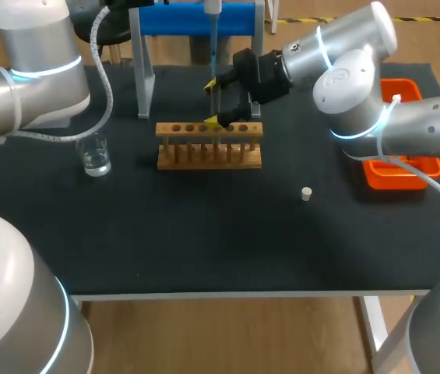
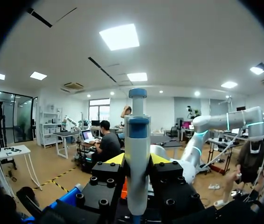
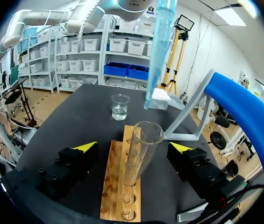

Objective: Invert the test tube, pick up the pipette, mount the tip to pipette, aspirate from beaker and dispense into the tube, eject the tip, return the pipette, and cap with the stopper.

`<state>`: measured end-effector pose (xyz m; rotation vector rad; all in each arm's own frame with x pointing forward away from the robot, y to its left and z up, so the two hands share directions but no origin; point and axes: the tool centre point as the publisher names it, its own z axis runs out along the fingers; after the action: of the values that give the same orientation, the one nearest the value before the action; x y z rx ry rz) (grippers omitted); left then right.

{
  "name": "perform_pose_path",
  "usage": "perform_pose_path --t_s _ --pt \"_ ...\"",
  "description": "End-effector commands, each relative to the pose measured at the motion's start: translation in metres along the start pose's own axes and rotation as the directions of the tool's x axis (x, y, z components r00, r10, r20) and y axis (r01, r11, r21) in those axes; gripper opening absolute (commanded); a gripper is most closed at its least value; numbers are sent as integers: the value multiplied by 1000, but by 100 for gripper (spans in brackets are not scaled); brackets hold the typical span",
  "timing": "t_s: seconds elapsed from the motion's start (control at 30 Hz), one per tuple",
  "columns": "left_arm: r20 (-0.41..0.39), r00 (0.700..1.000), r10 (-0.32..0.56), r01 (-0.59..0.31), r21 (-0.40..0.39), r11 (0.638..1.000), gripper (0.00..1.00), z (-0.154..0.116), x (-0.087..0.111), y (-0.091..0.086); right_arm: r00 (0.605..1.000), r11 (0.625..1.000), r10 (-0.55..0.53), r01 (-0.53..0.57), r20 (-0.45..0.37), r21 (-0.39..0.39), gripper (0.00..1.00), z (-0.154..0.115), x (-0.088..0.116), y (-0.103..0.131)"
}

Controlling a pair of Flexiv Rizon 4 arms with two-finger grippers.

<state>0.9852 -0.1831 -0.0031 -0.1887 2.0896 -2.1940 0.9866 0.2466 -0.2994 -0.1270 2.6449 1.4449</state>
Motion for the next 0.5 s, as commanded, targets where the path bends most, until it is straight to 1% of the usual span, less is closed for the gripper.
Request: perform_pose_path --t_s 0.03,0.5 --pt "-9 1000 -3 3 12 1000 0 2 -5 2 1000 1000 0 0 -2 2 100 -1 0 0" --pt "1 1000 -20 20 30 999 0 -1 -8 10 1000 1000 0 0 -2 2 100 -1 0 0"
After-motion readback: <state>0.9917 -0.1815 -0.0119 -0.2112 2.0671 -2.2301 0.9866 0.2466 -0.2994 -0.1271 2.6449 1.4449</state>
